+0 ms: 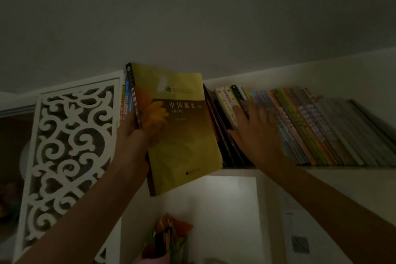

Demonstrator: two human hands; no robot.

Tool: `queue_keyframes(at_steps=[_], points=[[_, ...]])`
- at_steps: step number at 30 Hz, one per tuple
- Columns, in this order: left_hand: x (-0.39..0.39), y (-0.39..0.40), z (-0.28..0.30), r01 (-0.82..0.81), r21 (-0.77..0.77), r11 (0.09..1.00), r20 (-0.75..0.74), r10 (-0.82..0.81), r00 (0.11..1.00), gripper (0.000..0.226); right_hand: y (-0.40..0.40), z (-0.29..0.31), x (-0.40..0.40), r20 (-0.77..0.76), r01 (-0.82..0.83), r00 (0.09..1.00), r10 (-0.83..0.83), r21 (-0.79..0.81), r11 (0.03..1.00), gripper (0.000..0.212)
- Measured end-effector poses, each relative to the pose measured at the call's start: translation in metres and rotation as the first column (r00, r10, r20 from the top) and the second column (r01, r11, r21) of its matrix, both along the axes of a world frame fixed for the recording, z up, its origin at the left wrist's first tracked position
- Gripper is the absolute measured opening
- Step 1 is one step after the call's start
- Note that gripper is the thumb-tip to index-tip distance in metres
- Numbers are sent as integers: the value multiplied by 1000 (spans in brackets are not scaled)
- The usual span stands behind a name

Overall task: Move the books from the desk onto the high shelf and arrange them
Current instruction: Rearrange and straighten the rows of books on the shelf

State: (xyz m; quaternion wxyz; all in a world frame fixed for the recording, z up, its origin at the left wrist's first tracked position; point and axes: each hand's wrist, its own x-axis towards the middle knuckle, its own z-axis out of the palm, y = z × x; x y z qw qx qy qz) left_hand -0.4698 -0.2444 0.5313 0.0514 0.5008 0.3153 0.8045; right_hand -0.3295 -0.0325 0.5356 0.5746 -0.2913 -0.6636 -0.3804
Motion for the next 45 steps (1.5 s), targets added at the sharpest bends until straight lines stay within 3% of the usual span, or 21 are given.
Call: queue_keyframes(at_steps=[3,6,13,19,27,30,35,42,45], points=[[18,10,5,2,37,999,47,-4,999,48,24,7,13,62,-25,997,39,-221,975,89],[35,15,7,4,53,999,55,-6,998,46,37,8,14,126,-36,988,85,-347,937,80],[66,26,18,-81,85,993,76,75,994,49,50,4,15,87,-69,992,93,-247,967,72],[84,50,28,-111,119,987,105,98,990,50,45,6,35,102,-169,974,204,-279,945,97],[63,80,18,-410,84,908,154,395,906,44,58,10,39,128,-96,984,127,-226,969,68],[62,87,13,-430,69,900,149,417,896,44,60,10,39,146,-65,984,101,-230,971,68],[94,116,11,-464,94,881,32,463,886,32,60,10,39,131,-91,984,117,-190,978,75],[85,157,-5,-626,103,773,-121,634,764,78,60,10,43,140,-37,988,65,-193,980,74],[67,159,-10,-519,114,847,-290,528,798,87,60,10,42,117,-58,990,80,-180,982,73]])
